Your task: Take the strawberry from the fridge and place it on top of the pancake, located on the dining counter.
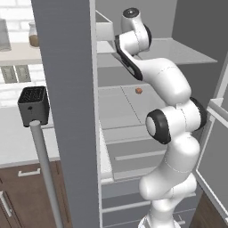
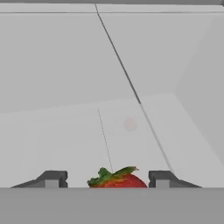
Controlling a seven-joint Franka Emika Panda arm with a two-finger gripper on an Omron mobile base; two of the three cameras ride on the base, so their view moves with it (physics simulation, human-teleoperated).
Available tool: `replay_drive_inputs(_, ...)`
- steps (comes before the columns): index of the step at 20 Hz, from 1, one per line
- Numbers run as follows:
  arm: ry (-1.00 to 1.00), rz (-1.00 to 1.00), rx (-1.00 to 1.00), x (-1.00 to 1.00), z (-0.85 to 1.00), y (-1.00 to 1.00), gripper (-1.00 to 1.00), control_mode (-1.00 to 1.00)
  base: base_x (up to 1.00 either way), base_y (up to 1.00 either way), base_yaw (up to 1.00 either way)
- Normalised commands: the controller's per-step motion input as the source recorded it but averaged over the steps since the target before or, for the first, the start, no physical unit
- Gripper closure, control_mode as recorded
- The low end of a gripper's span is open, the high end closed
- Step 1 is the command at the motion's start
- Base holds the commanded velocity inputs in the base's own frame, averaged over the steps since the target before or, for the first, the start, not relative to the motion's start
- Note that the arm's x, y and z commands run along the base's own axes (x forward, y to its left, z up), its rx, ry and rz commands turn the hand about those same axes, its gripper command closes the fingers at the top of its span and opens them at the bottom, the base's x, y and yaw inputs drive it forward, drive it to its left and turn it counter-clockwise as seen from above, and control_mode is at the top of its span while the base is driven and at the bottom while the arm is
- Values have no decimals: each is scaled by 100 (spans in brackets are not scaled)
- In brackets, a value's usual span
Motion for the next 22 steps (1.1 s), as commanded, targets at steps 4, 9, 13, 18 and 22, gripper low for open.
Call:
replay_drive_inputs(4,0,0,0,-1,-14,0,100,-100,0,0,0)
replay_drive_inputs(9,-3,6,1,-26,-11,-14,100,-100,0,0,0)
replay_drive_inputs(13,-6,16,1,-23,-9,-4,100,-100,0,0,0)
replay_drive_inputs(18,-30,10,0,-17,-10,-3,100,-100,0,0,0)
replay_drive_inputs(22,-17,0,0,-58,19,0,100,-100,0,0,0)
